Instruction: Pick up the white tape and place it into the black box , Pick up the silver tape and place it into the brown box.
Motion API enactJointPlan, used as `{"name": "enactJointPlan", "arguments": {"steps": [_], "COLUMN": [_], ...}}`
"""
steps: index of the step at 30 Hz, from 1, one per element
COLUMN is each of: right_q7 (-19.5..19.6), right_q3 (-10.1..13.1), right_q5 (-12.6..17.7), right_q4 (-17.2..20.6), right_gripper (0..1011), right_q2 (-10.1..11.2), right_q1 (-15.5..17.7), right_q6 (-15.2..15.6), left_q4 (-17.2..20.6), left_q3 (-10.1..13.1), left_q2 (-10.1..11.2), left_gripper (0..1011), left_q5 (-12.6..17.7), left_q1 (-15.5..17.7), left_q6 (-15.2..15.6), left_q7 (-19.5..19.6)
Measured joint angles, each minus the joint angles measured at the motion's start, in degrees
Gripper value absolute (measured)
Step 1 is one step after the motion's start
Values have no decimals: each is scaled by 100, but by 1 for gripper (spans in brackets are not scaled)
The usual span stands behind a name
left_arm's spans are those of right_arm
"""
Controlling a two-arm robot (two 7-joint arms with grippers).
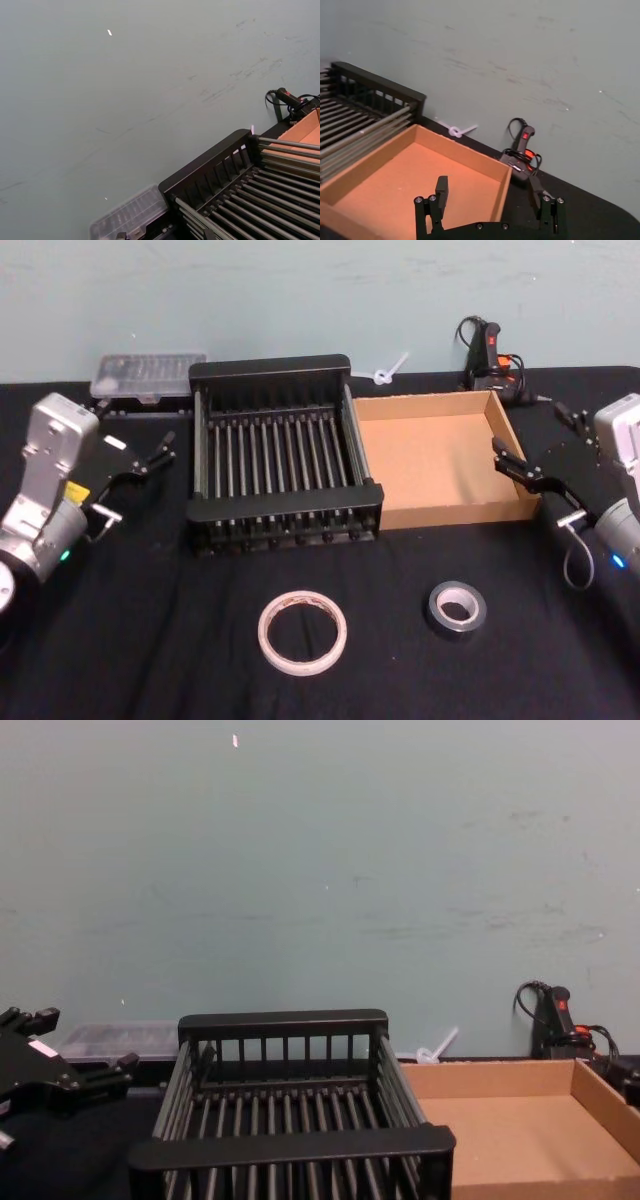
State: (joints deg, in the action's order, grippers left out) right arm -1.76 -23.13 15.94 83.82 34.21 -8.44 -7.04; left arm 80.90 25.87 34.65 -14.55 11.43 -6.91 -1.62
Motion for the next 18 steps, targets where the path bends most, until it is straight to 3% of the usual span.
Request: {"name": "enactJointPlan", "arguments": {"steps": [18], "right_q7": [-472], "right_q3": [303], "right_q5": [351], "right_q4": [955], "right_gripper": [1002], "right_q2": [225], "right_q1": [860], "right_q6": [239], "left_q4": [0], "left_q3": [0], "left_q2": [0], "left_gripper": [1001], "left_q5": [0], "left_q1": [0], "left_q6": [0], "left_q7": [0]}}
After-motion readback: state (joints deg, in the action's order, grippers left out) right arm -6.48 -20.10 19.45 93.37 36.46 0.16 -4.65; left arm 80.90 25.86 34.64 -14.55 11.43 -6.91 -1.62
